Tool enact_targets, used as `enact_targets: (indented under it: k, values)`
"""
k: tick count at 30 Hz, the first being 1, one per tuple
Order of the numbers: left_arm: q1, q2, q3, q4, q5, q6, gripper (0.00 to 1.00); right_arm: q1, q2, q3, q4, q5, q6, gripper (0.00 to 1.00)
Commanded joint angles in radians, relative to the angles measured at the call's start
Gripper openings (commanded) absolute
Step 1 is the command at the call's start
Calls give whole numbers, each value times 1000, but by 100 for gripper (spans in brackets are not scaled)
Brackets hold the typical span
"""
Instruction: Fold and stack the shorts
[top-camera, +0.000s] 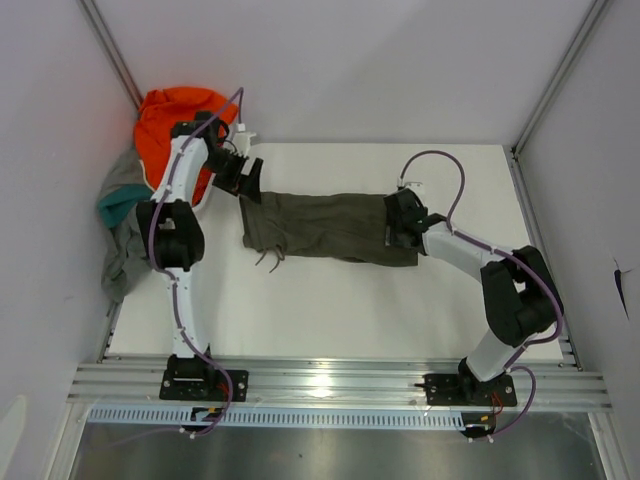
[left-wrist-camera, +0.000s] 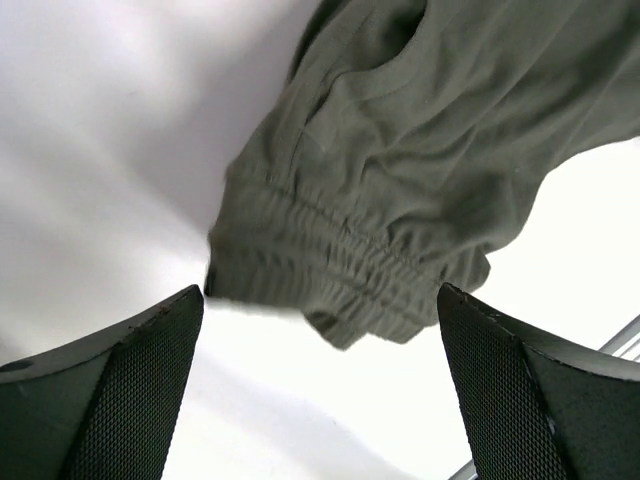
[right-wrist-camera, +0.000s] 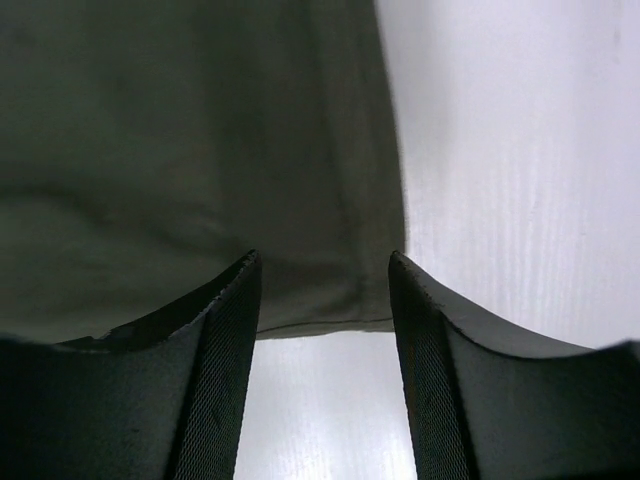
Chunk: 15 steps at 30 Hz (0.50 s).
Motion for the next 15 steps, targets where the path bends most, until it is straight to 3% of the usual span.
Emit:
enact_targets:
  k: [1, 5, 10, 12, 13, 15]
  values:
    - [51, -166, 29, 16, -21, -55, 99, 49, -58, 53, 49, -33, -23, 57]
    - [85, -291, -89, 52, 80, -83, 99, 100, -44, 56, 143, -67, -26, 59]
    - [69, -568, -719, 419, 77, -266, 99, 105, 34, 103, 171, -96, -18, 59]
    - [69, -688, -821, 560, 93, -314, 99, 105, 70, 122, 181, -105, -12, 59]
    - [69, -723, -959, 607, 102, -363, 99, 105, 79, 125, 195, -110, -9, 58]
    - [52, -803, -1034, 673, 137, -391, 99, 102, 109, 134, 209, -113, -1, 58]
